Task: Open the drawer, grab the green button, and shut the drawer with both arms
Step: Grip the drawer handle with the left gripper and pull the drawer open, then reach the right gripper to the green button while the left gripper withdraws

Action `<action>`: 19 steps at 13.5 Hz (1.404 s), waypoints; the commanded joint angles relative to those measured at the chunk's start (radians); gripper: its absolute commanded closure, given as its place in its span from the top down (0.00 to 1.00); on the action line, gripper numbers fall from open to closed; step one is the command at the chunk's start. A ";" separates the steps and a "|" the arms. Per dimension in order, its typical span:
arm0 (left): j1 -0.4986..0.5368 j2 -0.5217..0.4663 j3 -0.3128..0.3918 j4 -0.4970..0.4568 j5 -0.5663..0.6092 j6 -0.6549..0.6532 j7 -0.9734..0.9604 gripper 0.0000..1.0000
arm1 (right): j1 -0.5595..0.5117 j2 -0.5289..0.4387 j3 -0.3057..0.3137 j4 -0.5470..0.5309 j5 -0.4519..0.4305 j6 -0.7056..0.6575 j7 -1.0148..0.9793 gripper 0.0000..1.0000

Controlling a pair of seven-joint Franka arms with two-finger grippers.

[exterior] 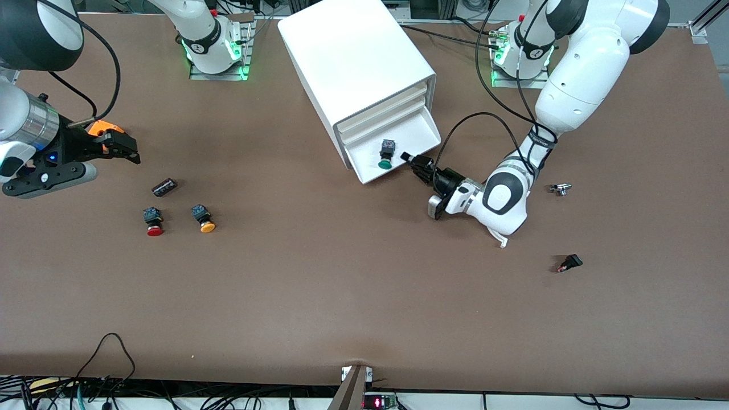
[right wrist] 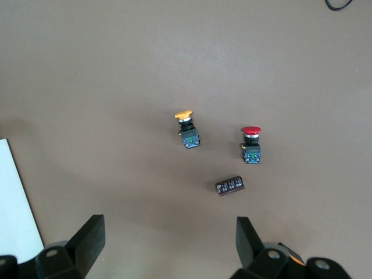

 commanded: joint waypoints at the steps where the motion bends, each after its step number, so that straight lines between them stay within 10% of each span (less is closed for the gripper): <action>1: 0.013 -0.012 -0.002 0.011 -0.038 -0.002 -0.070 1.00 | 0.014 0.001 0.002 0.009 0.000 -0.004 -0.014 1.00; 8: 0.107 -0.029 0.007 0.071 0.129 -0.073 -0.297 1.00 | 0.155 0.091 0.009 0.055 0.009 0.011 0.088 1.00; 19: 0.223 -0.389 0.010 0.203 0.835 -0.119 -0.630 1.00 | 0.576 0.527 0.024 0.451 0.116 0.204 0.794 1.00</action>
